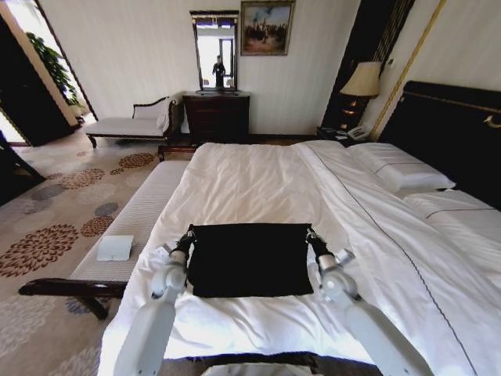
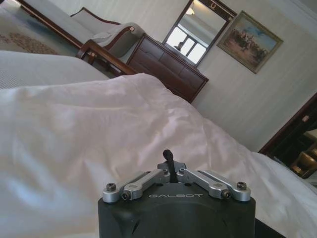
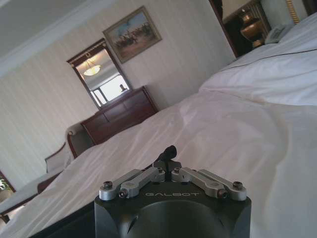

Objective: Fold the clothes on the bed.

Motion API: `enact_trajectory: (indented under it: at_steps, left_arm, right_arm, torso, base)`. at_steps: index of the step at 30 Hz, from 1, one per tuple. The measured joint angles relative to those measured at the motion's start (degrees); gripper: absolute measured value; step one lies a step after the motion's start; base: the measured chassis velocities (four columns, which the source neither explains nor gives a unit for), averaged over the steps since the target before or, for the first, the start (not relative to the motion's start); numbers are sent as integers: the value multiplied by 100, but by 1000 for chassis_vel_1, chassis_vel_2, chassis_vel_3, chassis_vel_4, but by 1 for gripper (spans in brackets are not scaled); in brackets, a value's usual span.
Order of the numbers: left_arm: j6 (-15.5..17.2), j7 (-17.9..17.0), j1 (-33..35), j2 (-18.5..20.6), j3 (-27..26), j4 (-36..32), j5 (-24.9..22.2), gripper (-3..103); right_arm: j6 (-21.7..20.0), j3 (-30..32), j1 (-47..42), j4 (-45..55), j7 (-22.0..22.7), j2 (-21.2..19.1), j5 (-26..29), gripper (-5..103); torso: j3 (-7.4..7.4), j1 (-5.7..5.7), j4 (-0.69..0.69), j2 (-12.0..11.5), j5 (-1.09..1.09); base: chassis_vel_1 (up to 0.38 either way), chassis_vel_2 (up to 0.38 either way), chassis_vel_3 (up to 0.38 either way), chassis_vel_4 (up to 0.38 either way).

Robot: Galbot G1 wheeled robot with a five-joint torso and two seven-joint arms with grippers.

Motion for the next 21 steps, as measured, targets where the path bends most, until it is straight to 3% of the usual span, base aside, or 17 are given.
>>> enact_trajectory:
  at_steps: [4,9,13,16,21]
  left_arm:
    - [-449,430,-414,-160,85,956,-43,0]
    - [-792,693,-470,-224,82,1261,-263,0]
    - [-917,940,-240,-136,83,924,-604,0]
    - [-919,1131,73,68,87,453,-803,0]
    - [-945,1463,598,349,36,-113,-963,0]
  right_arm:
    - [232,-94,324,-682,-417,397,-77,1]
    - [450,-5,318,-848,-740,576,-77,1]
    - [554,129,1,-361,-1080,392,274,1]
    - [653,272,-426,184,-1444,33,567,1]
    - [865,503,-1084,575,-1889,-266,664,1]
  torso:
    - [-1,-2,-1,1,0]
    - [-1,-2,2,1,0]
    - [-2,-3,-1,2,0]
    - [-4,-6,-2,4,0]
    - [-4,-6,-2,5,0]
  base:
    - [0,0,0,0]
    - [0,0,0,0]
    - [0,0,0,0]
    - [0,0,0,0]
    - [0,0,0,0]
